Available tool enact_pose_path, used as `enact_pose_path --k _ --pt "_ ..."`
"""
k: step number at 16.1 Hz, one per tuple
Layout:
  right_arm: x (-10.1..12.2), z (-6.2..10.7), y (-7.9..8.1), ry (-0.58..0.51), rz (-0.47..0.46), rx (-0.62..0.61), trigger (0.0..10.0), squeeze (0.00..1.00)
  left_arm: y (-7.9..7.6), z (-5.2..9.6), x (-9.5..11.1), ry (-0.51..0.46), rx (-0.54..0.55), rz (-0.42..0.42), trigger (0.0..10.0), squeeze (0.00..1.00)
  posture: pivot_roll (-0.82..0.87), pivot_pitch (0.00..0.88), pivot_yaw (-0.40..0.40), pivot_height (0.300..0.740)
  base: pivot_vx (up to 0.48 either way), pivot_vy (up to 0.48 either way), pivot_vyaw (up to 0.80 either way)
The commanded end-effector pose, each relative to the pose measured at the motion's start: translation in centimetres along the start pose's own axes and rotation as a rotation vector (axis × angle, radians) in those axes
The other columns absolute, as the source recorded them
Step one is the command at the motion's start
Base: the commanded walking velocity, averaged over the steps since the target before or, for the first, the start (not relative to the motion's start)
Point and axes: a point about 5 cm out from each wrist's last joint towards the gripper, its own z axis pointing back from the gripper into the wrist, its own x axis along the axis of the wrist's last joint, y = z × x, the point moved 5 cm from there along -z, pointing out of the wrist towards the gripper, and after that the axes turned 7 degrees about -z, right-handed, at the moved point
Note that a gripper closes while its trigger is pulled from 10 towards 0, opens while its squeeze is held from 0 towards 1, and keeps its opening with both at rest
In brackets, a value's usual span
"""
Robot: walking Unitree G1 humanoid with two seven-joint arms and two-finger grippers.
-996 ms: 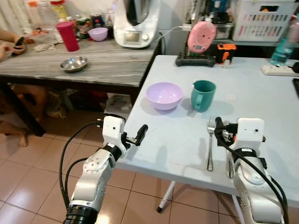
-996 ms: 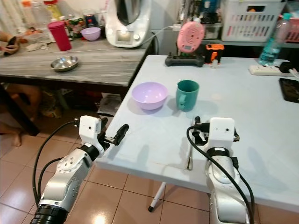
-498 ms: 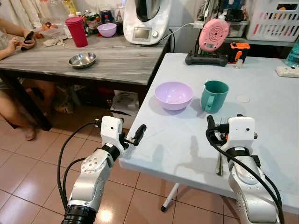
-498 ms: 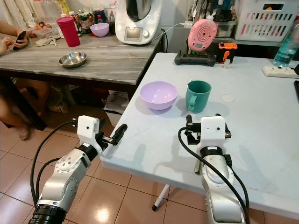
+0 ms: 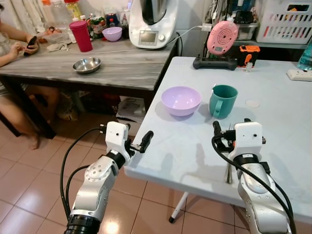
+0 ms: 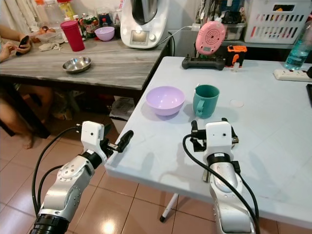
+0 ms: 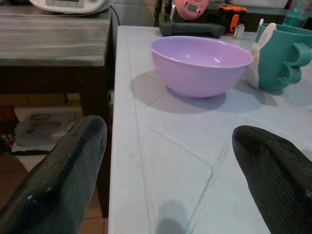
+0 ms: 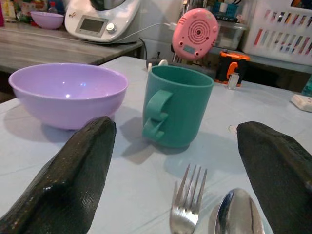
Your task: Setting the table
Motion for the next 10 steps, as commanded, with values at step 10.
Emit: enact_pose_path --k 10 --pt "0.05 0.39 1.14 -0.004 0.002 0.053 10.0 0.0 0.34 0.49 -0.06 0.008 0.004 -0.02 10.0 0.0 -0.3 0.0 0.079 0.74 0.181 0.0 0.0"
